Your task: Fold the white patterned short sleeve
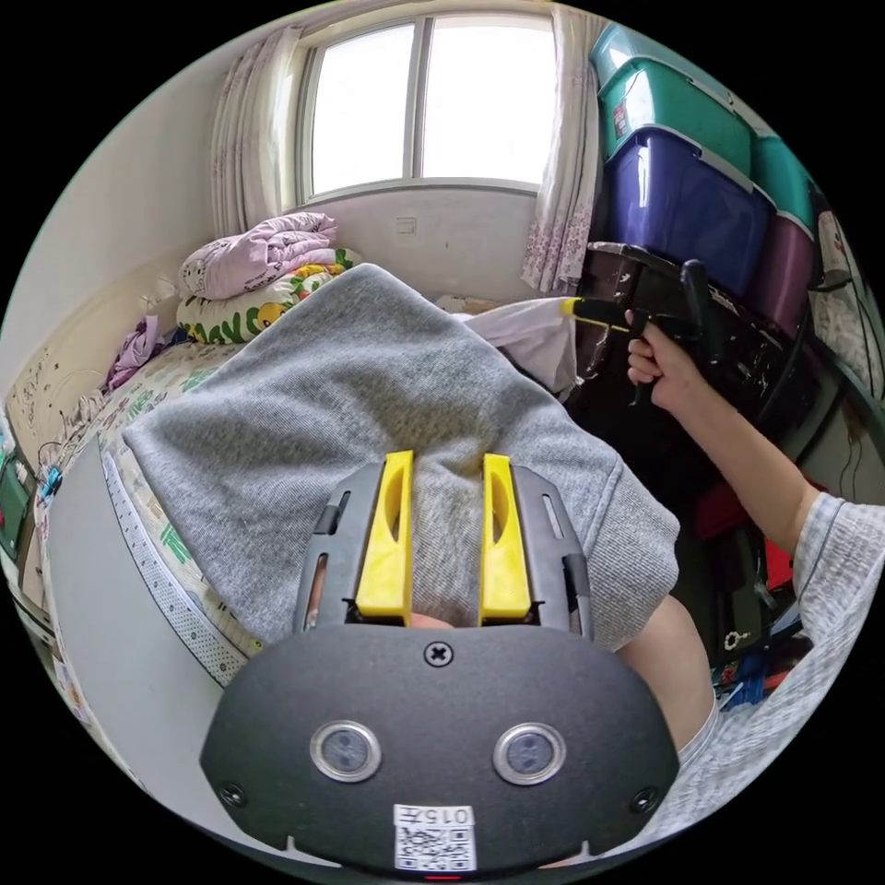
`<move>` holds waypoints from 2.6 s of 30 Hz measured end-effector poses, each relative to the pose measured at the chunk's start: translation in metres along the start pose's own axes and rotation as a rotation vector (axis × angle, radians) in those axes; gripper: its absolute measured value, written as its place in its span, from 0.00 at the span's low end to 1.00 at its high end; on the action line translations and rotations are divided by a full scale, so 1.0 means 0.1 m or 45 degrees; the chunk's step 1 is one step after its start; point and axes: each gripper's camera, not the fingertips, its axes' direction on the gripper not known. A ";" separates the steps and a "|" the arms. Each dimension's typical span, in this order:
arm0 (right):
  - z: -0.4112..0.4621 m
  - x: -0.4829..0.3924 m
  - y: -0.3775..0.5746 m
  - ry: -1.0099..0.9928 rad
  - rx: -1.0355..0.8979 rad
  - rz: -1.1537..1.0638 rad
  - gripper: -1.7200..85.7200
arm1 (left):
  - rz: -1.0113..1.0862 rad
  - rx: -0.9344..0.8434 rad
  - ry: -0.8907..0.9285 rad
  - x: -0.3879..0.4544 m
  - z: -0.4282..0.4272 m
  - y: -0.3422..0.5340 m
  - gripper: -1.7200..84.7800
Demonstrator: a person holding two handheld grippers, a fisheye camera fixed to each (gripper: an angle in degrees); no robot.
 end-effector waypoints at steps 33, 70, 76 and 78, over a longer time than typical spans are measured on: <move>-3.15 -0.67 1.73 -1.004 0.738 -0.225 0.01 | -0.074 0.511 0.823 0.18 -3.17 0.65 0.08; -1.04 -0.52 1.36 -1.499 0.294 -0.051 0.01 | -0.442 0.917 0.940 -1.29 -6.38 1.60 0.03; -0.67 -0.43 1.08 -1.595 0.290 -0.016 0.01 | -0.488 0.947 0.944 -1.34 -6.50 1.47 0.03; -0.58 -0.42 0.97 -1.594 0.290 -0.033 0.01 | -0.494 0.952 0.936 -1.33 -6.52 1.43 0.03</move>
